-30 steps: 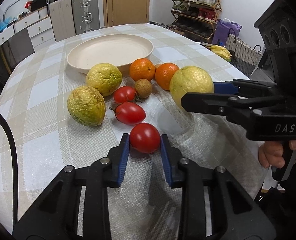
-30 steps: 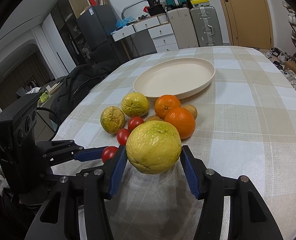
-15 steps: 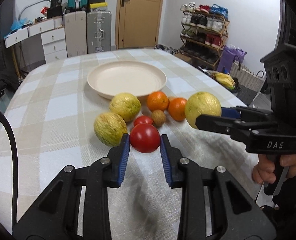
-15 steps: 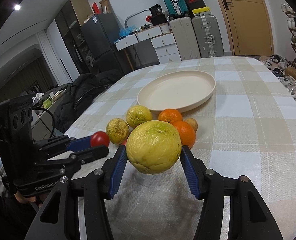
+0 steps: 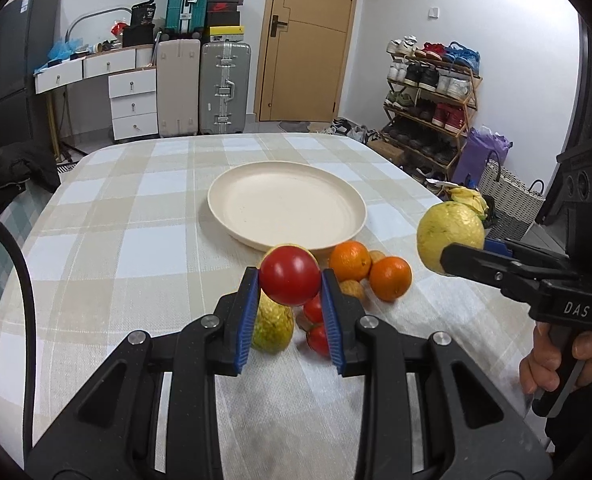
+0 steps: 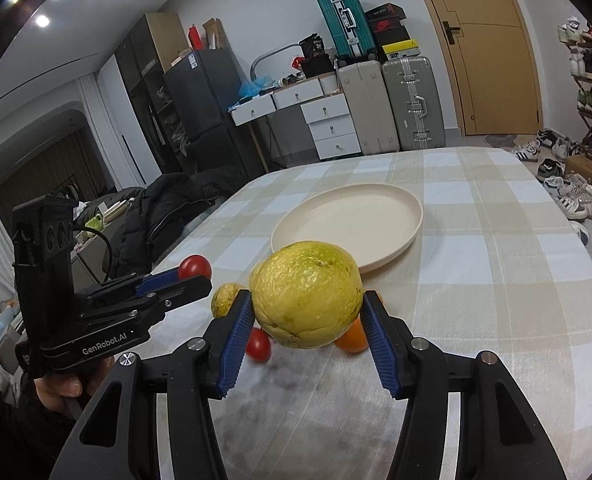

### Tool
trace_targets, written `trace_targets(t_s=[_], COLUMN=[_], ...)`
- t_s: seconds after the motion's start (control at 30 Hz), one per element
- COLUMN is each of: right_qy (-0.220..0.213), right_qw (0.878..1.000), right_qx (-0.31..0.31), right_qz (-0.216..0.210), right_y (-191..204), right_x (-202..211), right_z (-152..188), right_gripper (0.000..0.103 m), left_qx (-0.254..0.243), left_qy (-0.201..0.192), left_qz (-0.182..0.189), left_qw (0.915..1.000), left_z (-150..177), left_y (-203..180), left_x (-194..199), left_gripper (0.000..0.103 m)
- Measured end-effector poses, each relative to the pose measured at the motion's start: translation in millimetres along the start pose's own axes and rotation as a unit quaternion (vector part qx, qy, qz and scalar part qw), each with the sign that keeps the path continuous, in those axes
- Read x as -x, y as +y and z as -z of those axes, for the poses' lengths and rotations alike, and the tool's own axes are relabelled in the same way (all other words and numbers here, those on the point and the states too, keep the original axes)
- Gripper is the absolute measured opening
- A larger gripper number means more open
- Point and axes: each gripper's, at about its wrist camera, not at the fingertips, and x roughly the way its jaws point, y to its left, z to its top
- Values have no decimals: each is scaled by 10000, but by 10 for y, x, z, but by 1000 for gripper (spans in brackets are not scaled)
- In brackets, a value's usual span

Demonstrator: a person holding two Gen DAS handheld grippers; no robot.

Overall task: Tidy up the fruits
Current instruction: 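Carry the pomelo and tomato into the white plate and open both grippers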

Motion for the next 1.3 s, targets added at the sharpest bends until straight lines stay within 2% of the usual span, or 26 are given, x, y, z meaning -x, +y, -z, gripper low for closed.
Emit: trace_targets(t_s=[0.67, 1.3], right_qy=[-277, -229], right_qw=[9995, 9987], right_qx=[-23, -272], right_qz=[168, 360], right_y=[-65, -301], right_x=[-82, -412], right_z=[-419, -645], right_gripper=[56, 56], left_qx=[-171, -35], left_qy=[-164, -70], left_qz=[-29, -151], left_qw=[9997, 9999], left_z=[-346, -663], left_y=[-125, 84], left_x=[-164, -751], left_gripper=[28, 28])
